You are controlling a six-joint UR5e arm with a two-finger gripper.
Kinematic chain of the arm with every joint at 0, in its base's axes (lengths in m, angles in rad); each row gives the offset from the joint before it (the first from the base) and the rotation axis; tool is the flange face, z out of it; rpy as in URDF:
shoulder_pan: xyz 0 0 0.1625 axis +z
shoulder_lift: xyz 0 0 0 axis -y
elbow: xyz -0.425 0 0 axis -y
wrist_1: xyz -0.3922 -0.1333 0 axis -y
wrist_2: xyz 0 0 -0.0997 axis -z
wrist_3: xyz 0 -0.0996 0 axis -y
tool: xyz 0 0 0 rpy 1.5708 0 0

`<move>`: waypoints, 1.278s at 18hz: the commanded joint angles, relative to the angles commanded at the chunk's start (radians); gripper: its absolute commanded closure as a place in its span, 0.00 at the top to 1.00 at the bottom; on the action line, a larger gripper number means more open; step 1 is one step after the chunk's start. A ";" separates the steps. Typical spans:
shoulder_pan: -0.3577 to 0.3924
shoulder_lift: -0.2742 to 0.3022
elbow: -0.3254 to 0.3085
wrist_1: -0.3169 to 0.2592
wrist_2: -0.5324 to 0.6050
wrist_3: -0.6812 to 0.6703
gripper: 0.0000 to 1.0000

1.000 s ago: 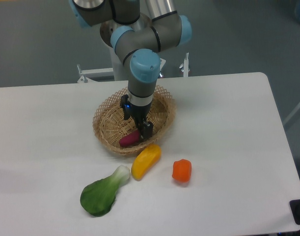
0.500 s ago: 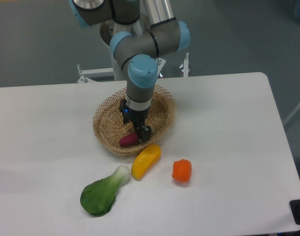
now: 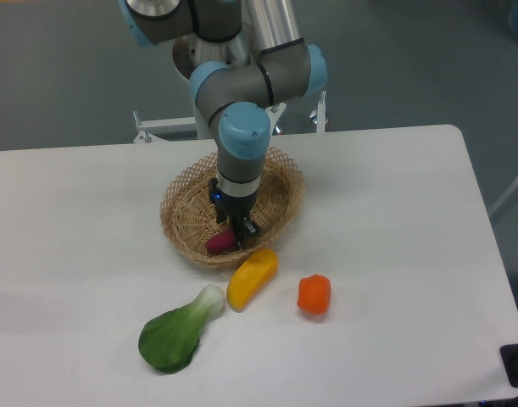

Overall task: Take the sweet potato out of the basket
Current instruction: 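Close the gripper around the purple sweet potato inside the basket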

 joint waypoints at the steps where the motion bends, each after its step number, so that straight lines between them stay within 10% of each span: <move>1: -0.002 0.000 -0.002 -0.002 0.000 0.000 0.56; 12: -0.005 -0.009 0.002 0.008 0.003 -0.017 0.72; 23: -0.005 0.009 0.005 0.008 0.000 -0.025 0.31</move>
